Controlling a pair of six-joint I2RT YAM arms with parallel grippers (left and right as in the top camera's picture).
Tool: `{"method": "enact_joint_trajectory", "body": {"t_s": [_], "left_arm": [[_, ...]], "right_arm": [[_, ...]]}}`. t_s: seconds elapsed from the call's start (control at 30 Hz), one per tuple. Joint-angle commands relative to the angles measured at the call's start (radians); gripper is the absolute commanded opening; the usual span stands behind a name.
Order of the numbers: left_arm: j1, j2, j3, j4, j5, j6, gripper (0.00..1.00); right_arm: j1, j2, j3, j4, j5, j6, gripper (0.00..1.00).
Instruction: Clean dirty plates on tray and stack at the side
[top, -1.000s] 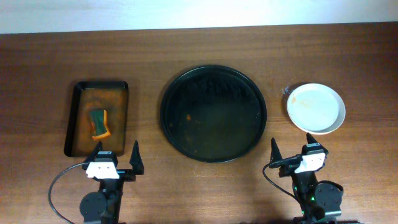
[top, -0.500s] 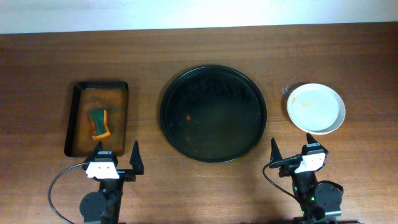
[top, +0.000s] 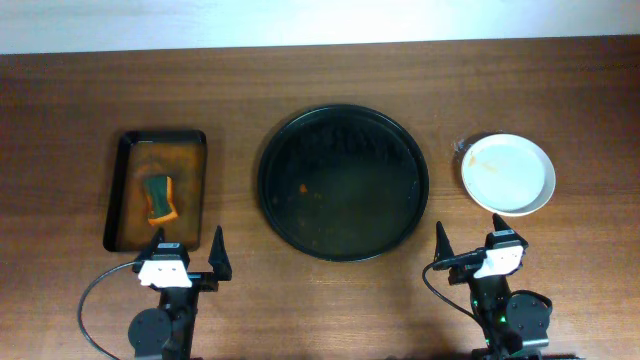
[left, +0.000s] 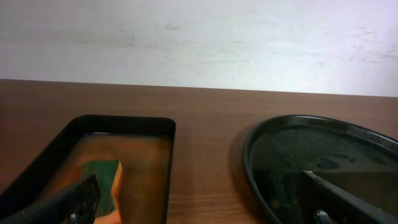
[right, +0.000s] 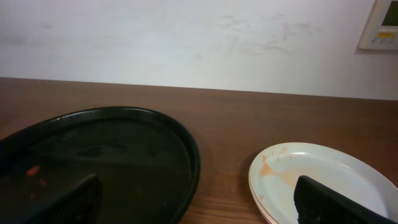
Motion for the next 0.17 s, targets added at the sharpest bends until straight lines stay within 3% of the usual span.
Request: {"method": "enact_joint_trajectory", "body": {"t_s": [0.0,0.13], "left_arm": [[-0.006,-0.009,-0.005,-0.002,0.0,-0.009,0.99],[-0.006,-0.009,-0.005,-0.002,0.0,-0.009,0.99]], "right_arm": [[0.006,-0.007,-0.005,-0.006,0.012,-0.003,0.99],[0.006,-0.007,-0.005,-0.006,0.012,-0.003,0.99]]}}
